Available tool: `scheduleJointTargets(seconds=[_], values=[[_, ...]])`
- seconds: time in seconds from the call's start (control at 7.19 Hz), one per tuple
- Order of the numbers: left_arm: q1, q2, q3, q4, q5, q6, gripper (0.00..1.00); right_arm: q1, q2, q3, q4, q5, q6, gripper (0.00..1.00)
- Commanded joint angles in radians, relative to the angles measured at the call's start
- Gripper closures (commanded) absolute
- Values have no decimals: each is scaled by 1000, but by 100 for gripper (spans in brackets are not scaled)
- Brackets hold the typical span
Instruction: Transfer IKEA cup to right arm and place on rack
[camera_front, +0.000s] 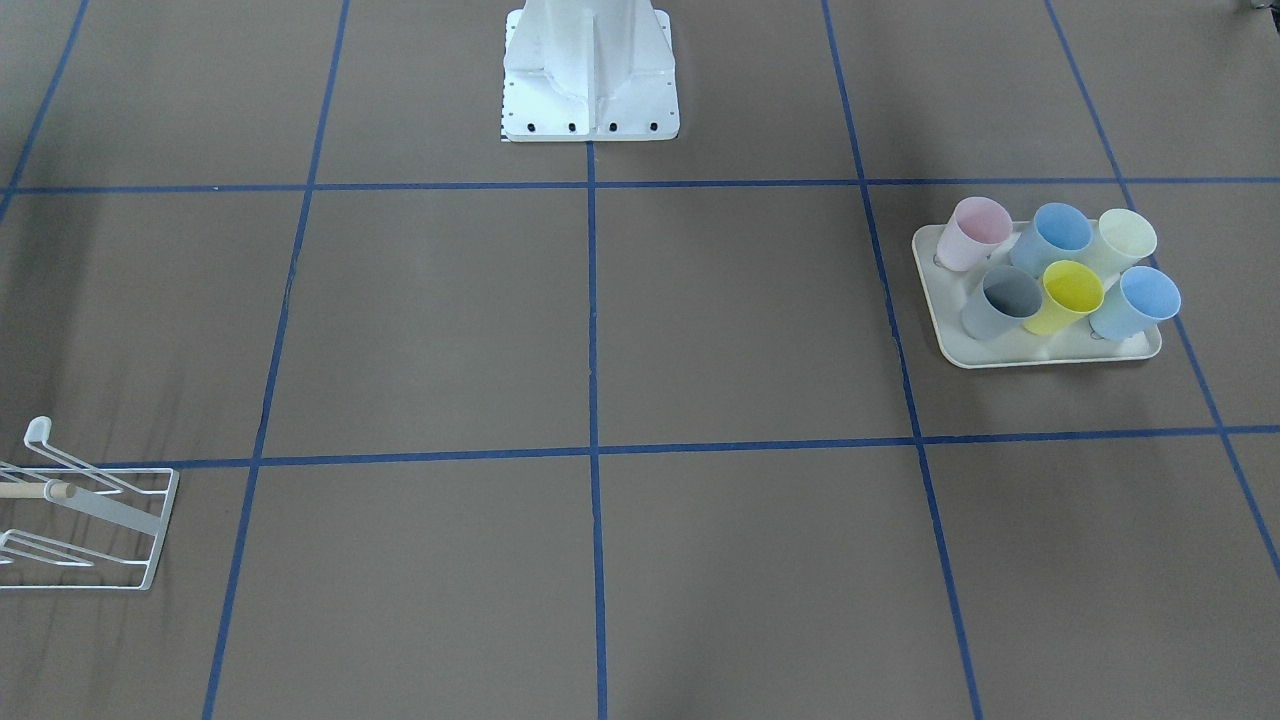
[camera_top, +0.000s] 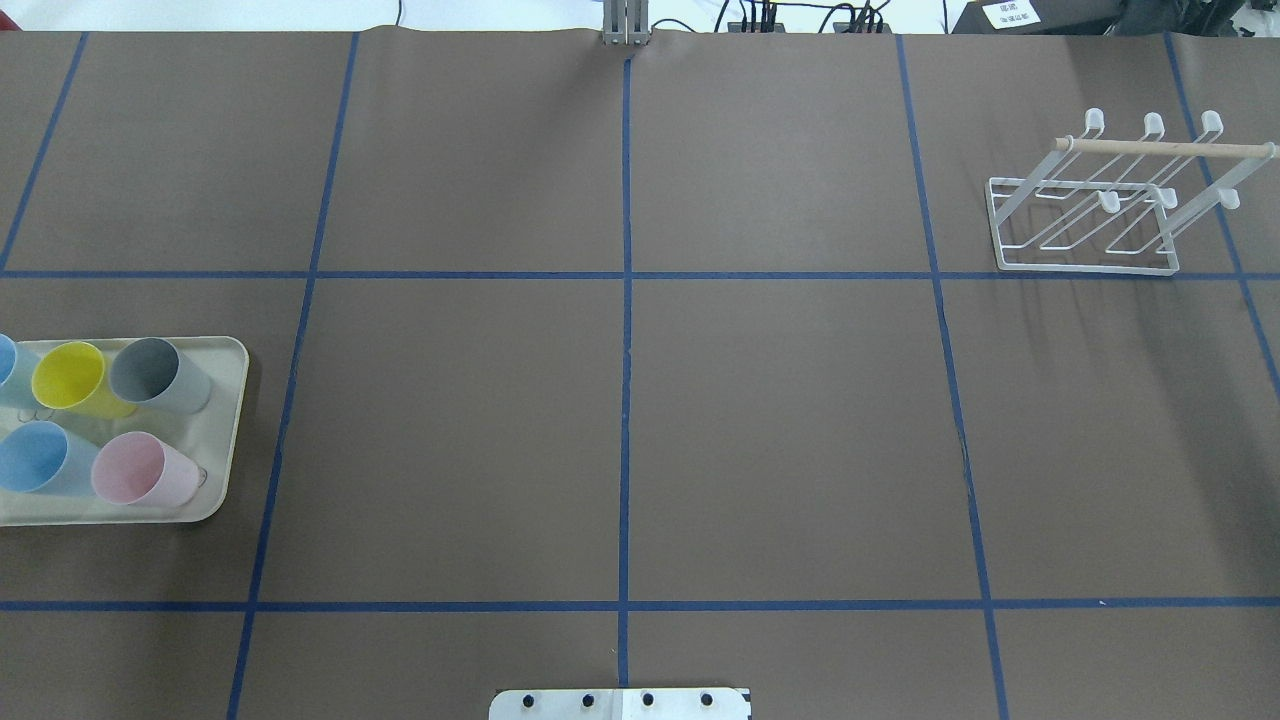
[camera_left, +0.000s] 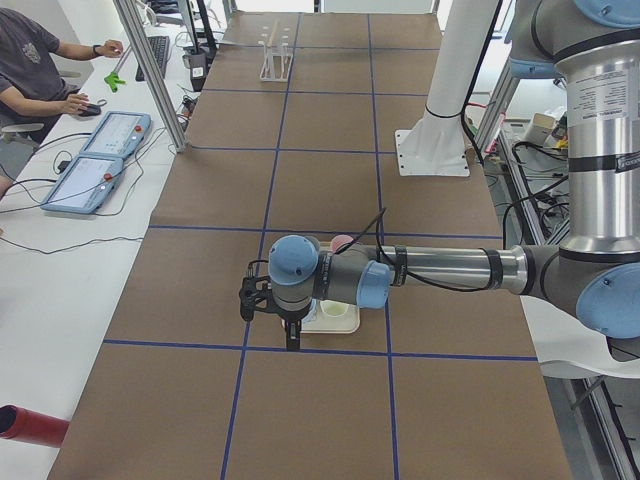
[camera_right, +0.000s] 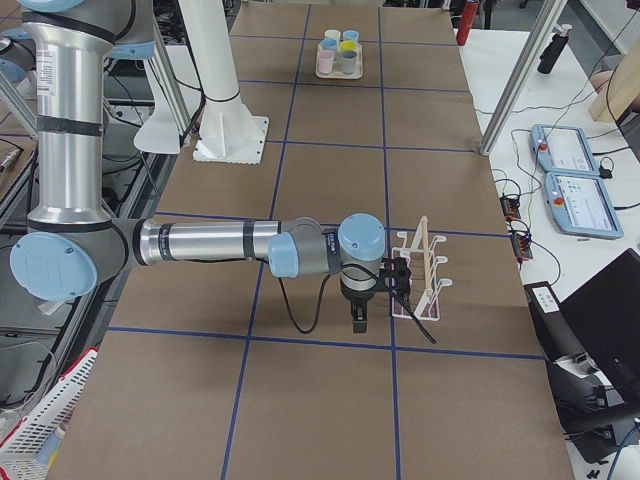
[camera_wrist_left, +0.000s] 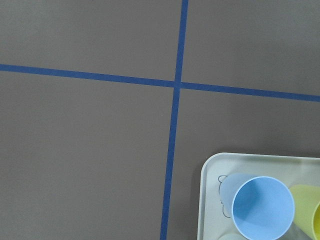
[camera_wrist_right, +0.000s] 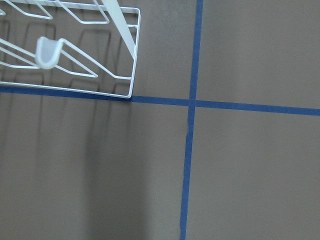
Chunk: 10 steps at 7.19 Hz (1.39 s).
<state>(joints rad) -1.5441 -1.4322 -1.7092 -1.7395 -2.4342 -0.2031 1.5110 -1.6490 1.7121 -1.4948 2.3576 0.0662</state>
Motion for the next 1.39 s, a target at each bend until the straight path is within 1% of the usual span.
scheduleJointTargets(seconds=[0.0, 0.14, 0.28, 0.56, 0.7, 0.83, 1.25], values=[[114, -8, 11, -49, 4, -24, 0, -41, -2, 0, 31, 5, -2, 0], [168, -10, 16, -48, 35, -60, 0, -60, -8, 0, 59, 5, -3, 0], [183, -14, 42, -58, 81, -64, 0, -64, -6, 1, 61, 5, -5, 0], [190, -69, 121, -83, 80, -82, 0, -67, -5, 1, 73, 6, -2, 0], [202, -86, 141, -95, 77, -114, 0, -69, -5, 1, 74, 6, -2, 0], [231, -90, 145, -107, 80, -116, 0, -72, -5, 1, 74, 5, -2, 0], [266, -102, 151, -112, 78, -118, 0, -74, -5, 1, 74, 5, -2, 0]])
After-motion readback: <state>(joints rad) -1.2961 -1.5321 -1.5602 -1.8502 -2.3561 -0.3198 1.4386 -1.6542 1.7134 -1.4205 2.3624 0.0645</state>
